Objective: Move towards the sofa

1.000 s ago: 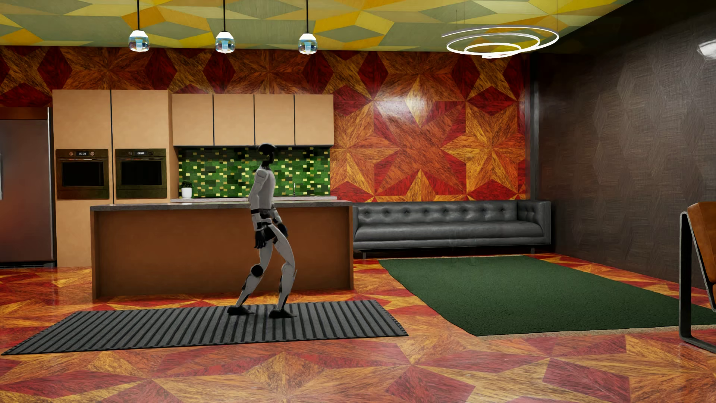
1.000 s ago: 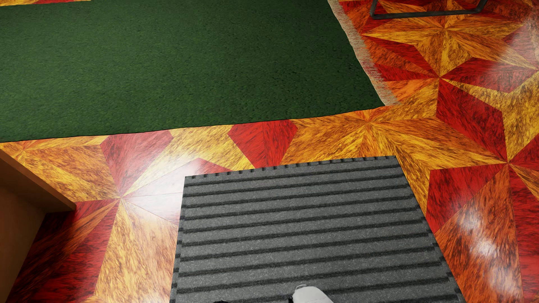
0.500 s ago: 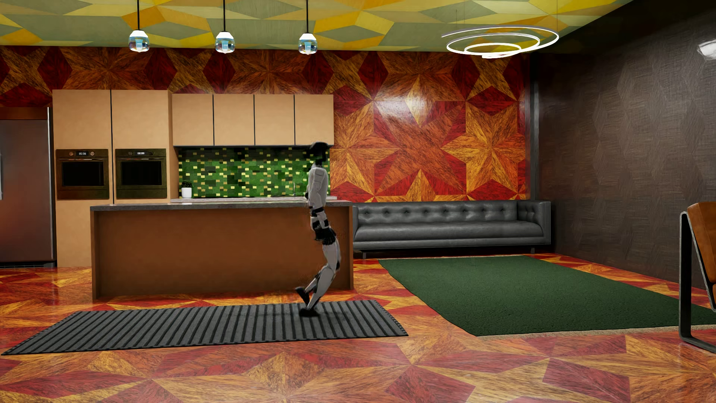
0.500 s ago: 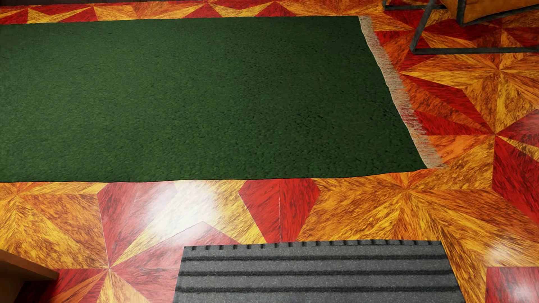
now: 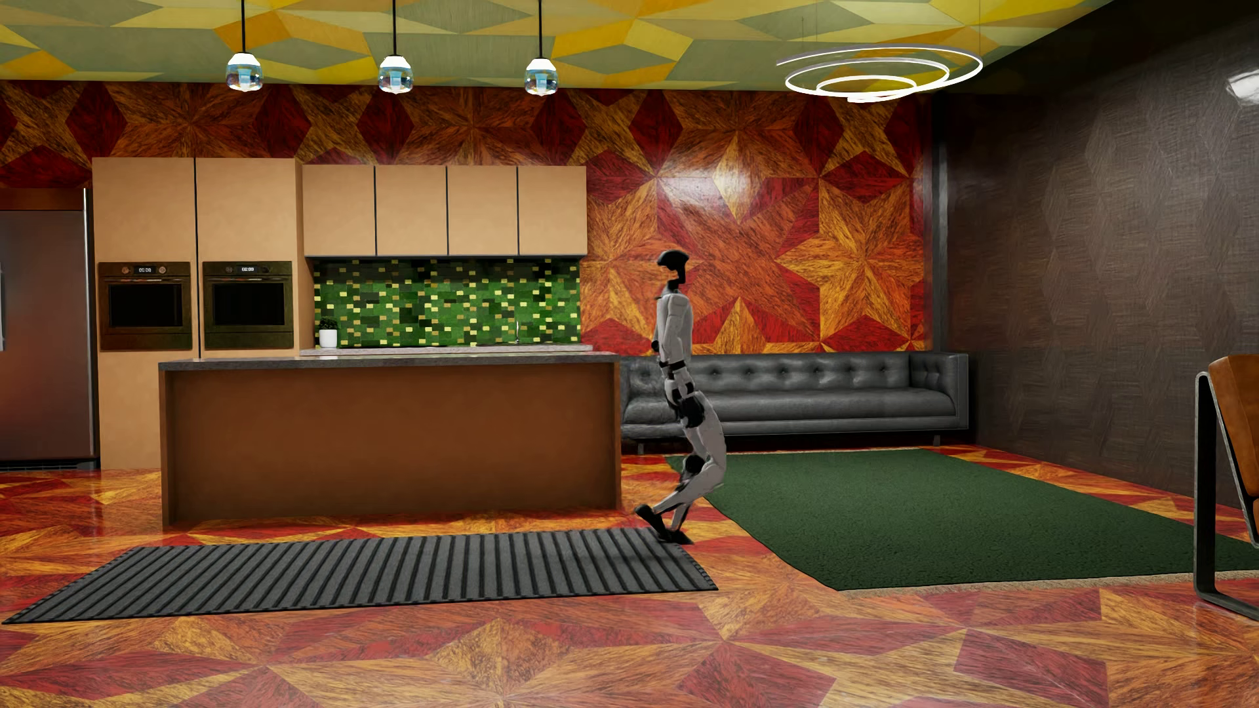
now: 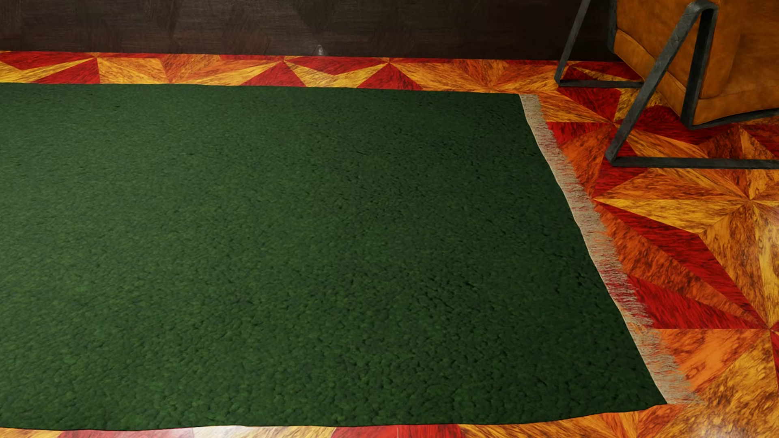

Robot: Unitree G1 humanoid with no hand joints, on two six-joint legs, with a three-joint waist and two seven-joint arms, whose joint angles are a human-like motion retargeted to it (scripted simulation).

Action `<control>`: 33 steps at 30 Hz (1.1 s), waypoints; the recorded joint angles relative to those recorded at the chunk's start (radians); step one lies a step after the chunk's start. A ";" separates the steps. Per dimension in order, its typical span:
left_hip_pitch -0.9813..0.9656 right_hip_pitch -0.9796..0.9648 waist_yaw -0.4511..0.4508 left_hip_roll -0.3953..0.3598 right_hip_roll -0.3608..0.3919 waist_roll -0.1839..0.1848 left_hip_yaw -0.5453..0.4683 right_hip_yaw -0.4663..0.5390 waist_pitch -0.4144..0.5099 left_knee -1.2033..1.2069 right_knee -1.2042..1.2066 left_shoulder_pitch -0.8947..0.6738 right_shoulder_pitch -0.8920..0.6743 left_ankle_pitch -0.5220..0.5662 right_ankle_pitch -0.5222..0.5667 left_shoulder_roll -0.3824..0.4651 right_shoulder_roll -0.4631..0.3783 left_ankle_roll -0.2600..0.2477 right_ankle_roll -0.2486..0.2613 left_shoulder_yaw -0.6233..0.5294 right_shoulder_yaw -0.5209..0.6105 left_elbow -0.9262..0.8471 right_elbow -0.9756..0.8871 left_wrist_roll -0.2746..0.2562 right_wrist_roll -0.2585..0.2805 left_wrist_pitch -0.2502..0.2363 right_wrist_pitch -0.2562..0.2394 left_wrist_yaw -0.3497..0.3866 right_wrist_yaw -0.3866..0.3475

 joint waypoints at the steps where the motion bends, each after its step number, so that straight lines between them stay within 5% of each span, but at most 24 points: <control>1: 0.103 -0.047 -0.061 0.016 -0.002 0.019 0.000 0.000 0.002 -0.055 -0.128 -0.038 0.028 -0.083 -0.006 0.021 -0.009 0.000 0.000 -0.035 0.014 -0.036 -0.004 0.000 0.000 0.000 0.000 0.000 0.000; 3: 0.267 -0.125 -0.132 0.051 -0.009 0.053 0.000 0.000 -0.003 -0.140 -0.460 -0.106 0.059 -0.231 0.058 0.035 -0.027 0.000 0.000 0.011 0.001 -0.077 0.020 0.000 0.000 0.000 0.000 0.000 0.000; 5: 0.364 -0.178 -0.174 0.062 -0.016 0.058 0.000 0.000 -0.035 -0.168 -0.778 -0.167 0.064 -0.353 0.234 0.049 -0.034 0.000 0.000 0.097 0.024 -0.104 0.048 0.000 0.000 0.000 0.000 0.000 0.000; 6: 0.396 -0.218 -0.173 0.060 -0.018 0.067 0.000 0.000 -0.050 -0.167 -1.192 -0.189 0.065 -0.367 0.328 0.048 -0.036 0.000 0.000 0.140 0.020 -0.107 0.063 0.000 0.000 0.000 0.000 0.000 0.000; 7: 0.425 -0.259 -0.200 0.081 -0.018 0.074 0.000 0.000 -0.051 -0.145 -0.855 -0.199 0.064 -0.342 0.247 0.065 -0.041 0.000 0.000 0.147 0.036 -0.133 0.062 0.000 0.000 0.000 0.000 0.000 0.000; 8: 0.467 -0.277 -0.228 0.111 0.011 0.090 0.000 0.000 -0.038 -0.103 -0.763 -0.178 0.057 -0.281 0.257 0.065 -0.044 0.000 0.000 0.203 0.054 -0.159 0.075 0.000 0.000 0.000 0.000 0.000 0.000; 9: 0.454 -0.297 -0.246 0.140 0.032 0.109 0.000 0.000 -0.054 0.001 -0.674 -0.157 0.057 -0.154 0.308 0.047 -0.043 0.000 0.000 0.230 0.059 -0.144 0.094 0.000 0.000 0.000 0.000 0.000 0.000; 11: 0.300 -0.230 -0.228 0.180 0.117 0.138 0.000 0.000 -0.049 0.439 -0.579 -0.097 0.041 0.213 0.218 0.003 -0.034 0.000 0.000 0.225 0.039 -0.097 0.127 0.000 0.000 0.000 0.000 0.000 0.000; 13: 0.062 -0.063 -0.167 0.194 0.147 0.130 0.000 0.000 -0.010 0.839 -0.626 -0.084 0.021 0.152 0.146 -0.010 -0.029 0.000 0.000 0.126 0.019 -0.058 0.073 0.000 0.000 0.000 0.000 0.000 0.000; 15: -0.131 0.086 -0.036 0.160 0.120 0.073 0.000 0.000 0.002 0.742 -0.706 -0.012 -0.009 0.174 0.121 -0.007 -0.030 0.000 0.000 0.103 0.025 -0.090 -0.012 0.000 0.000 0.000 0.000 0.000 0.000; 17: -0.240 0.227 0.060 0.146 0.099 0.055 0.000 0.000 -0.003 0.303 -0.784 0.026 -0.039 0.305 0.089 -0.033 -0.046 0.000 0.000 0.090 0.002 0.027 -0.095 0.000 0.000 0.000 0.000 0.000 0.000; 18: -0.252 0.310 0.088 0.135 0.096 0.052 0.000 0.000 -0.012 0.059 -0.824 0.049 -0.046 0.201 0.057 -0.033 -0.054 0.000 0.000 0.094 -0.016 0.053 -0.133 0.000 0.000 0.000 0.000 0.000 0.000; 19: -0.250 0.372 0.103 0.127 0.115 0.065 0.000 0.000 -0.030 -0.069 -0.854 0.066 -0.058 -0.150 0.014 -0.027 -0.066 0.000 0.000 0.065 -0.050 0.057 -0.169 0.000 0.000 0.000 0.000 0.000 0.000; 20: -0.271 0.406 0.113 0.135 0.121 0.071 0.000 0.000 -0.055 -0.426 -0.855 0.088 -0.063 0.133 -0.043 -0.016 -0.080 0.000 0.000 0.043 -0.080 0.057 -0.195 0.000 0.000 0.000 0.000 0.000 0.000; 21: -0.291 0.436 0.125 0.135 0.136 0.079 0.000 0.000 -0.063 -0.454 -0.851 0.108 -0.069 0.172 -0.080 -0.011 -0.087 0.000 0.000 0.021 -0.107 0.068 -0.195 0.000 0.000 0.000 0.000 0.000 0.000; 22: -0.324 0.466 0.142 0.118 0.131 0.066 0.000 0.000 -0.055 -0.094 -0.822 0.118 -0.060 -0.174 -0.085 -0.008 -0.081 0.000 0.000 0.005 -0.142 0.081 -0.185 0.000 0.000 0.000 0.000 0.000 0.000; 23: -0.328 0.481 0.146 0.084 0.120 0.050 0.000 0.000 -0.054 -0.060 -0.755 0.129 -0.045 -0.058 -0.043 -0.003 -0.072 0.000 0.000 0.003 -0.175 0.091 -0.159 0.000 0.000 0.000 0.000 0.000 0.000; 25: -0.306 0.372 0.121 -0.012 0.024 -0.013 0.000 0.000 -0.038 0.014 -0.355 0.143 -0.008 0.226 0.286 0.004 -0.038 0.000 0.000 0.008 -0.176 0.120 -0.081 0.000 0.000 0.000 0.000 0.000 0.000; 26: -0.272 0.257 0.102 -0.044 -0.004 -0.020 0.000 0.000 -0.026 0.046 -0.129 0.136 0.009 0.248 0.272 0.009 -0.033 0.000 0.000 0.025 -0.170 0.113 -0.057 0.000 0.000 0.000 0.000 0.000 0.000; 28: -0.126 0.054 0.053 -0.051 -0.010 0.010 0.000 0.000 0.010 0.013 -0.058 0.108 0.020 0.181 0.116 0.012 -0.031 0.000 0.000 0.080 -0.124 0.070 -0.009 0.000 0.000 0.000 0.000 0.000 0.000; 31: 0.050 -0.070 -0.086 -0.041 -0.004 0.090 0.000 0.000 0.006 -0.037 -0.608 0.046 0.086 -0.011 0.130 0.028 -0.058 0.000 0.000 0.120 -0.132 -0.041 -0.007 0.000 0.000 0.000 0.000 0.000 0.000; 33: 0.105 -0.131 -0.114 -0.025 -0.026 0.119 0.000 0.000 -0.029 -0.033 -0.848 0.010 0.133 -0.139 0.650 0.049 -0.057 0.000 0.000 0.189 -0.132 -0.107 0.000 0.000 0.000 0.000 0.000 0.000 0.000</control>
